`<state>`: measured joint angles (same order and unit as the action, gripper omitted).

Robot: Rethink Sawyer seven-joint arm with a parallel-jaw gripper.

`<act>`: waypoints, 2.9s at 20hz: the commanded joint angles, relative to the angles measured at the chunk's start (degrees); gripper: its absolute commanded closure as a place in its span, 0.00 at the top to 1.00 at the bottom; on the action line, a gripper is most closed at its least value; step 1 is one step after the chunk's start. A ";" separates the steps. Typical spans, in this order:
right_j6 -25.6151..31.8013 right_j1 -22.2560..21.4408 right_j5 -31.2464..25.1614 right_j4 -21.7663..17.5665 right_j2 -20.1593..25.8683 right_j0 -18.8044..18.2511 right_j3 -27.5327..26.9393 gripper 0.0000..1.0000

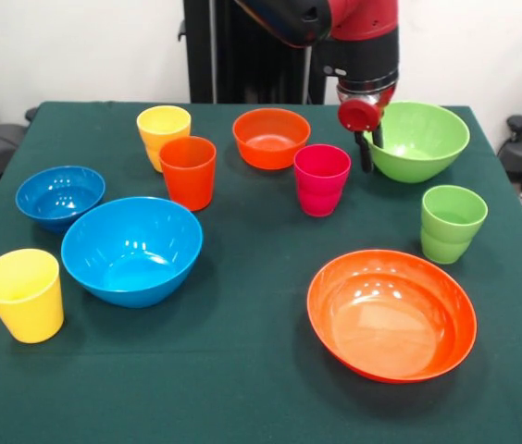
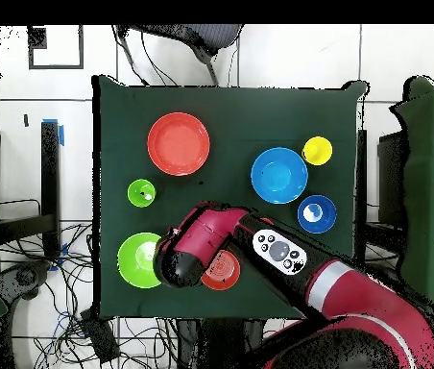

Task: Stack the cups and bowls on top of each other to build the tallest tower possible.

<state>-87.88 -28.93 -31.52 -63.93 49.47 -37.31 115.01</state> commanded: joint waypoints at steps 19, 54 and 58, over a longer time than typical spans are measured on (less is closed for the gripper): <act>7.10 10.31 3.01 -6.42 -4.70 3.47 -5.35 1.00; 13.20 11.67 2.09 -3.94 -1.28 0.50 -4.73 0.00; 13.83 11.71 1.95 -3.54 -0.97 0.31 -4.68 0.00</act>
<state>-87.88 -18.88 -30.43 -63.23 49.07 -36.65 114.96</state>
